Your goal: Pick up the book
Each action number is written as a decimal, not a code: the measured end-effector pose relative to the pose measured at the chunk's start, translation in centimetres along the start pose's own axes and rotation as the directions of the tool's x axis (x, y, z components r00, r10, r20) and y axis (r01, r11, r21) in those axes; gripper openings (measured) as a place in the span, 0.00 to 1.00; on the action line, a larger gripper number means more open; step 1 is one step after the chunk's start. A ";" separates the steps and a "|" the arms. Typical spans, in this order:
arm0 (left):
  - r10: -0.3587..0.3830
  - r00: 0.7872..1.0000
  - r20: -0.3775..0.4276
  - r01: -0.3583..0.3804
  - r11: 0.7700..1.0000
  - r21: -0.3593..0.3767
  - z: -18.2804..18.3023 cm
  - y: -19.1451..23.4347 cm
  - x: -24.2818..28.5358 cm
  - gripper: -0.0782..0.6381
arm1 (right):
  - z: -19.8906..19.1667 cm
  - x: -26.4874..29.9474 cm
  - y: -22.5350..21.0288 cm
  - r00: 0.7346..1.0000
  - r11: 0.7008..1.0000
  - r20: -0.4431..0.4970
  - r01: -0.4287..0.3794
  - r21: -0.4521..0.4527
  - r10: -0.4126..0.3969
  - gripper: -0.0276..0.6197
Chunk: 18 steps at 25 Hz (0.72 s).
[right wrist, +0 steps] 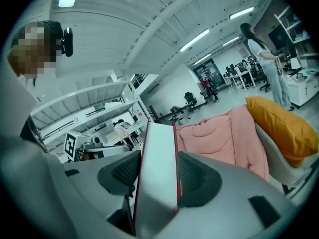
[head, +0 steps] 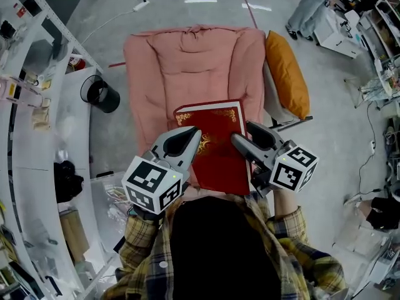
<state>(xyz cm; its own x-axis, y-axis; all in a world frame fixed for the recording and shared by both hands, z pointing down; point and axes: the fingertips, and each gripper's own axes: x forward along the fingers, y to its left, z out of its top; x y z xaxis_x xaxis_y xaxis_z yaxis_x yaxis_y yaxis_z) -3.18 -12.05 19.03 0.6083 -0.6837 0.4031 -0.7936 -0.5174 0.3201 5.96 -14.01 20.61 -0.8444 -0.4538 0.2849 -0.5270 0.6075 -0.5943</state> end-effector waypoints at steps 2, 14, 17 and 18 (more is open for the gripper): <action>0.003 1.000 -0.006 -0.003 1.000 -0.004 -0.4 -0.1 -0.1 0.12 | -0.5 -0.2 0.1 1.000 1.000 -0.001 0.003 0.017 -0.003 0.42; -0.008 1.000 -0.013 0.008 1.000 -0.005 -0.9 -0.7 -0.1 0.12 | -0.9 -0.4 0.2 1.000 0.999 0.001 0.014 0.033 -0.014 0.42; -0.009 1.000 -0.014 0.009 1.000 -0.003 -0.9 -0.7 0.0 0.12 | -1.3 -0.2 0.1 1.000 0.999 -0.006 0.014 0.039 -0.014 0.42; -0.009 1.000 -0.014 0.009 1.000 -0.002 -0.9 -0.7 0.0 0.12 | -1.4 -0.2 0.0 1.000 0.999 -0.009 0.014 0.043 -0.014 0.42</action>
<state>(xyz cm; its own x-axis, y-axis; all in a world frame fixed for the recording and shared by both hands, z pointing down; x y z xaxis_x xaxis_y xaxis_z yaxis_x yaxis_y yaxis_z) -2.66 -11.21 19.59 0.6152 -0.6718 0.4125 -0.7884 -0.5222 0.3253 5.95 -12.96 21.62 -0.8380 -0.4561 0.2996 -0.5341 0.5726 -0.6220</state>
